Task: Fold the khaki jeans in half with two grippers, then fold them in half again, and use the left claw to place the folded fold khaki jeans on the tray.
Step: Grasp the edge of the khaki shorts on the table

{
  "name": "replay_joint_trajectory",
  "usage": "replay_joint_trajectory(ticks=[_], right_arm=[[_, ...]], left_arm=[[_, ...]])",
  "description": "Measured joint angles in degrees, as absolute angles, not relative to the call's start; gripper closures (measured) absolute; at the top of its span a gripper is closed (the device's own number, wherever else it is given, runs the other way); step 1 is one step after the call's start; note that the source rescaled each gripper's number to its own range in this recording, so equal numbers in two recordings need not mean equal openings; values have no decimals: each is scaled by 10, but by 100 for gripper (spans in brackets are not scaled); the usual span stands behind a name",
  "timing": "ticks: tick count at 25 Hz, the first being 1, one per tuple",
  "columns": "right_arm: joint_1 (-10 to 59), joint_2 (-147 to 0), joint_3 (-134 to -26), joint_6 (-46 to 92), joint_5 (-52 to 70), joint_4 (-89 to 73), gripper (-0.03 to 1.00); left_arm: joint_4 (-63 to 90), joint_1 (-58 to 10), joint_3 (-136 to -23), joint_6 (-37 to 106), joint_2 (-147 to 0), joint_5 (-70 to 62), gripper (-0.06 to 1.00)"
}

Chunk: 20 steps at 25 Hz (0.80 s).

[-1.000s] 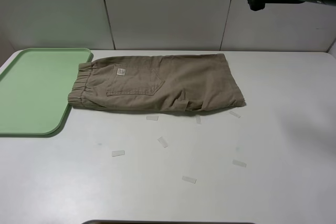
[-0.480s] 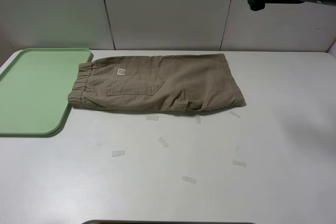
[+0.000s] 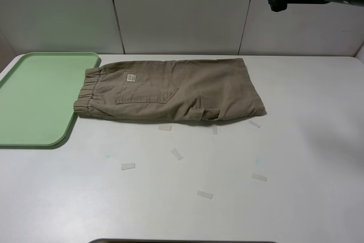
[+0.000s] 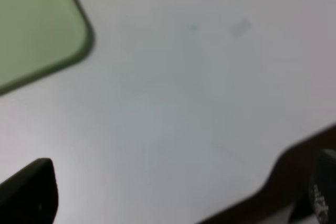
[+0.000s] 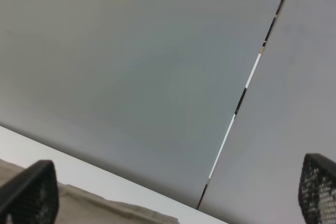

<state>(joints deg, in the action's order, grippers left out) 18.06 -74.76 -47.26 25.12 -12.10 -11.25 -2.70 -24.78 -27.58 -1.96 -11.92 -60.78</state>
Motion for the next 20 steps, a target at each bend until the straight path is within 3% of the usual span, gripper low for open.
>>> replay_joint_trajectory(ticks=[12,20], right_arm=[[181,-748,-473,245,-108,-113,-3],[181,-751,-473,243,-90,-113,-3]], left_arm=[[-27,-103,-276,-20,-2,-608,-5],[-27,-87,-276,-20,3,-609,-5]])
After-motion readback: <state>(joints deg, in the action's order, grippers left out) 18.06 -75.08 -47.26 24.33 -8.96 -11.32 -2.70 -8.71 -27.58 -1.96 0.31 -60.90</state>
